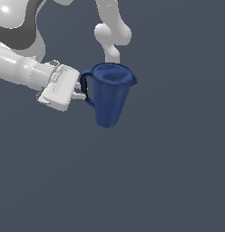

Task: Pick up the object and move it to a goal position.

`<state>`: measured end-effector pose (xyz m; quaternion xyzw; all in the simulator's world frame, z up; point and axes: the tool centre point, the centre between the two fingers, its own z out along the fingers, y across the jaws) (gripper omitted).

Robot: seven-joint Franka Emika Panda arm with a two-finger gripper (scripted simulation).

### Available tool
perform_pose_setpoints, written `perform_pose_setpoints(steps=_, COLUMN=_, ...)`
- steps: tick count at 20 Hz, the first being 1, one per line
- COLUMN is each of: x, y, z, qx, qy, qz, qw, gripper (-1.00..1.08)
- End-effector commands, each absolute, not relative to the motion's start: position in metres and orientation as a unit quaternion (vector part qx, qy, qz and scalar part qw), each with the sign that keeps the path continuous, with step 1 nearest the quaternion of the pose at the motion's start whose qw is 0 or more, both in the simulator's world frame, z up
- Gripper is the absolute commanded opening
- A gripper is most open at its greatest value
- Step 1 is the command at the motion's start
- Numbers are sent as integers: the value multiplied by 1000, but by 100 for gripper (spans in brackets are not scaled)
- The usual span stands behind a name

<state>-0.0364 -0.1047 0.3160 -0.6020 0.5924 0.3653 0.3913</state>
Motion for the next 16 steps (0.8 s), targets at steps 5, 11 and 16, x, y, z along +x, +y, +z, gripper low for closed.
perform_pose_setpoints(steps=5, x=-42, y=-164, z=384, qx=-531, qy=634, qz=367, qw=426, gripper=-100)
perform_pose_setpoints(steps=11, x=-50, y=-212, z=432, qx=-472, qy=665, qz=365, qw=450, gripper=-100)
perform_pose_setpoints(steps=16, x=-56, y=-240, z=457, qx=-437, qy=681, qz=363, qw=462, gripper=-100)
